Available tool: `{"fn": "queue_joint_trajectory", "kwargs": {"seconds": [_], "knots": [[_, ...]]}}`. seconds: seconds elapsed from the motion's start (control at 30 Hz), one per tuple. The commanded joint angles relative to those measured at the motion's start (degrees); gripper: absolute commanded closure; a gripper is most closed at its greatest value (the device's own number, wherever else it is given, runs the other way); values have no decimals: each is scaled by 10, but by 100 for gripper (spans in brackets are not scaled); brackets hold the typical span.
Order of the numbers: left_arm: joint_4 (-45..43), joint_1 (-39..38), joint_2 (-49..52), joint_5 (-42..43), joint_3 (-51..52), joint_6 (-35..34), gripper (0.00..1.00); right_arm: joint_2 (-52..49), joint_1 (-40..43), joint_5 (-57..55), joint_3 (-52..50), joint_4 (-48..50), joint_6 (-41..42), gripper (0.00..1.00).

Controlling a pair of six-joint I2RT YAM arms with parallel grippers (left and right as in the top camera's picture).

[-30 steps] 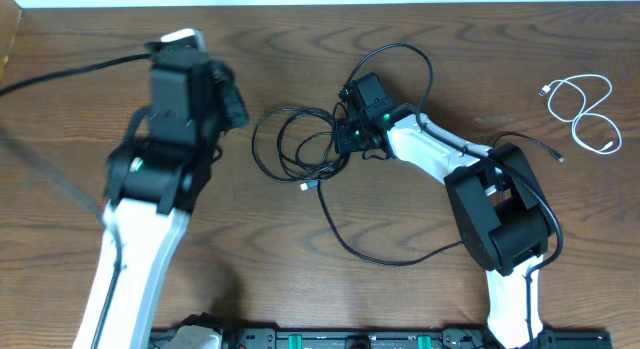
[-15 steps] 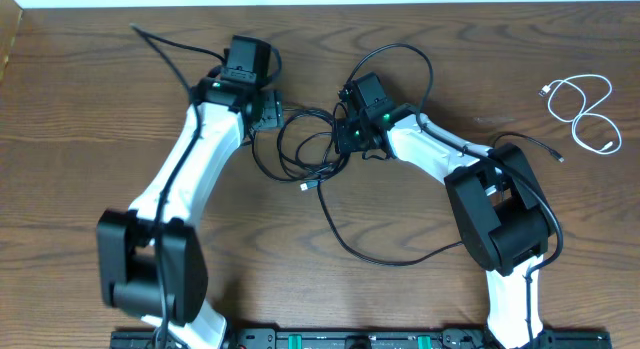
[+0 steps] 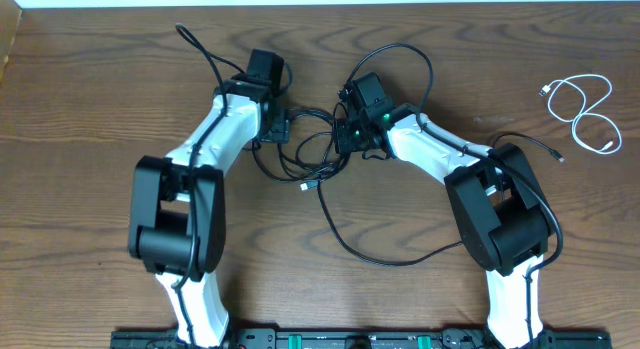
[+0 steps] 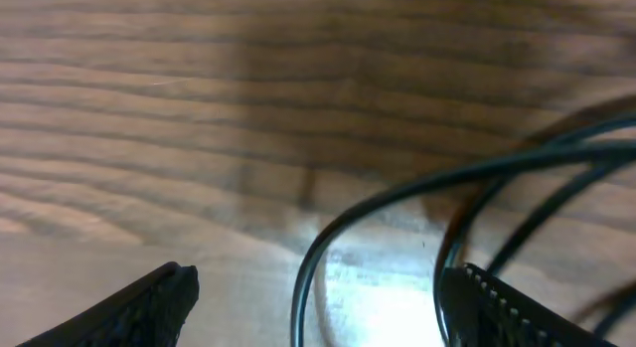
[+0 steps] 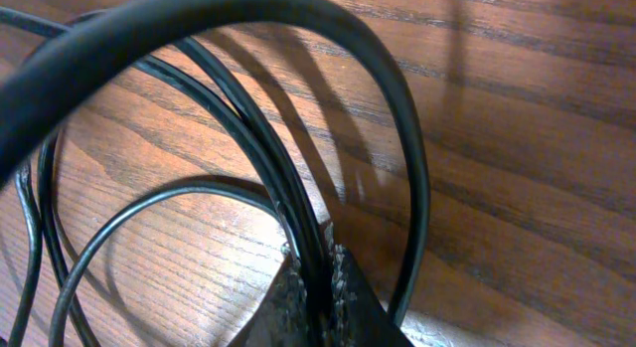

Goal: Untangle cables

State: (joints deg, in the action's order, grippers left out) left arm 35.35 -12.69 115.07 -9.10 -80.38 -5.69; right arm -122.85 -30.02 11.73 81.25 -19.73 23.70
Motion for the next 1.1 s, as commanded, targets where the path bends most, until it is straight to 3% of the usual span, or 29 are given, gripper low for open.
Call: {"fn": "queue_joint_trajectory", "kwargs": {"seconds": [0.0,0.27,0.4,0.53,0.6,0.67,0.77,0.93,1.07], "knots": [[-13,1,24,1,-5,9,18,-13,3,-13,-5,-6,-2,97],[-39,2,30,0,-5,9,20,-13,3,-13,-5,-7,-2,95],[-44,2,33,0,-5,9,34,-13,3,-13,-5,-7,-2,94],[-44,2,43,1,-5,9,54,-13,3,-13,-5,-7,-2,94],[-44,2,49,1,-5,9,58,-13,3,-13,-5,-7,-2,94],[-44,2,52,1,-5,9,78,-13,3,-13,-5,-7,-2,94],[-44,2,52,1,-5,9,92,-13,3,-13,-5,-7,-2,94],[-32,3,35,-2,-8,10,93,-13,3,-13,-5,-7,-2,96],[-29,4,-37,-6,-11,-3,93,-13,3,-13,-5,-6,-4,96]]}}
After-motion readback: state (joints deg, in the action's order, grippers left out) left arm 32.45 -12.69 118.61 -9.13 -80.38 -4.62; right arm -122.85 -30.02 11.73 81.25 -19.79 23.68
